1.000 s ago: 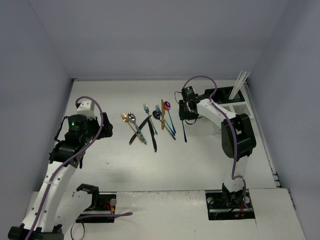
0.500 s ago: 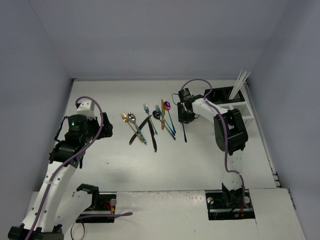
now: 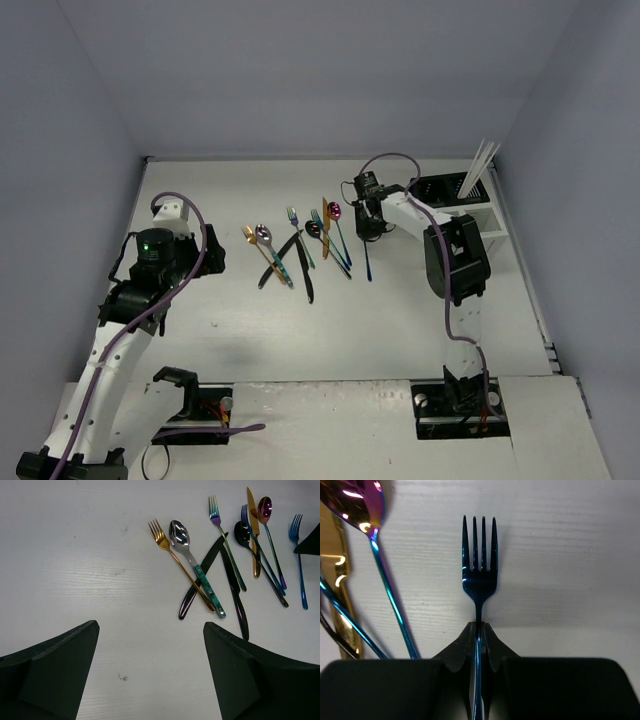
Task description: Sort the eating utensils into containers
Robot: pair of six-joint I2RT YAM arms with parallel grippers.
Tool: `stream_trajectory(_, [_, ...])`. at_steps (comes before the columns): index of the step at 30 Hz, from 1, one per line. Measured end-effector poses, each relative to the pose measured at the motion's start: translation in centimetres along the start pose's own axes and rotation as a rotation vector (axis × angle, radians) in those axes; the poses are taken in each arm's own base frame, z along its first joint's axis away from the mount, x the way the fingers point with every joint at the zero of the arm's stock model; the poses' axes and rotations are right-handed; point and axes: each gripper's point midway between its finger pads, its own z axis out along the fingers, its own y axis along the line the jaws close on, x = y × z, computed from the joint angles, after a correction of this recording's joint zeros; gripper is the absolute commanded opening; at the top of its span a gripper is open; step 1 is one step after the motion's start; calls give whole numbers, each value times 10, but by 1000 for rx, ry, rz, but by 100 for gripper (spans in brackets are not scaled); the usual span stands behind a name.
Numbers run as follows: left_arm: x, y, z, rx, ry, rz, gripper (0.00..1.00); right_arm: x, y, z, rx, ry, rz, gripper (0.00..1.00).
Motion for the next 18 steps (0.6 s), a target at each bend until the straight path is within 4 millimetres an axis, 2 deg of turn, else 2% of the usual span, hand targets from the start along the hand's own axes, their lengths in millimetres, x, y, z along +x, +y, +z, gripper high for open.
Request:
stream_trajectory(3, [-1, 2, 1, -9, -3, 4, 83, -17, 6, -8, -13, -35, -9, 0])
stream_trajectory(6, [-2, 3, 3, -18, -4, 19, 83, -51, 12, -27, -26, -118, -21, 0])
stream_trajectory(9, [-9, 5, 5, -35, -8, 41, 83, -98, 16, -65, -41, -248, -35, 0])
stream_trajectory(11, [-20, 6, 6, -45, -25, 56, 84, -138, 12, -103, -57, -366, -32, 0])
stream_trajectory(14, [-40, 5, 6, -58, -71, 76, 84, -193, -14, -164, -55, -553, 7, 0])
stream_trajectory(17, [-56, 8, 5, -81, -117, 95, 85, -230, -63, -217, -5, -713, 64, 0])
stream_trajectory(18, [-61, 9, 5, -89, -131, 98, 85, -237, -81, -229, 21, -759, 81, 0])
